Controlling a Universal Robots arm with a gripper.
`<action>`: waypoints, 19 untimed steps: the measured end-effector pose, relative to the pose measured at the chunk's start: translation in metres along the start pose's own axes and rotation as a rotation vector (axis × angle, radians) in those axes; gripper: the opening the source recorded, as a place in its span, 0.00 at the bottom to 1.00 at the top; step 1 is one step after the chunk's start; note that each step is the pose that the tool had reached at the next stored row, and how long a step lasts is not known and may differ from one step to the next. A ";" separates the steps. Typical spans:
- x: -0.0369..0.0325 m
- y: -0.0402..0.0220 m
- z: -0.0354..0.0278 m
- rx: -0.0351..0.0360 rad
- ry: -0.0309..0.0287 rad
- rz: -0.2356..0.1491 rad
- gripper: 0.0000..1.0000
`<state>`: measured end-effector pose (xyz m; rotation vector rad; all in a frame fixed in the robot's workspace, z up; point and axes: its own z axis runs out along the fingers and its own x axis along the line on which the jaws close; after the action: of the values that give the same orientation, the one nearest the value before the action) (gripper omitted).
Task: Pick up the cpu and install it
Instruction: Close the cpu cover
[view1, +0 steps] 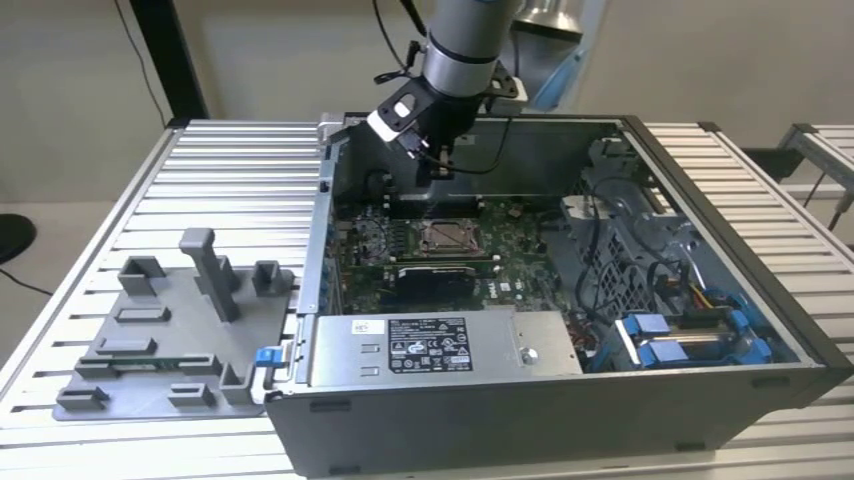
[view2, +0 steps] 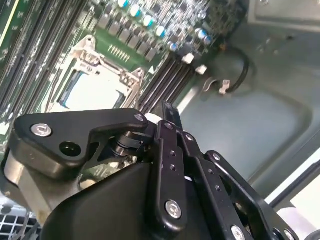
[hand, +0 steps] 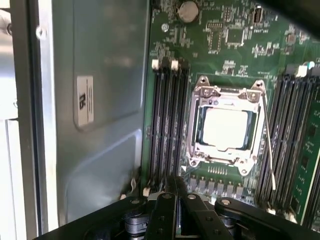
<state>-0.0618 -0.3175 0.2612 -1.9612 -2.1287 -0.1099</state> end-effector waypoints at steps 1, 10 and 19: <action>-0.0001 0.0011 -0.0001 -0.0002 0.0000 0.000 0.00; -0.0006 -0.0007 0.0032 -0.0064 -0.0007 -0.002 0.00; -0.0043 -0.0007 0.0195 -0.0067 -0.0010 -0.002 0.00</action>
<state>-0.0647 -0.3174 0.2414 -1.9632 -2.1338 -0.1166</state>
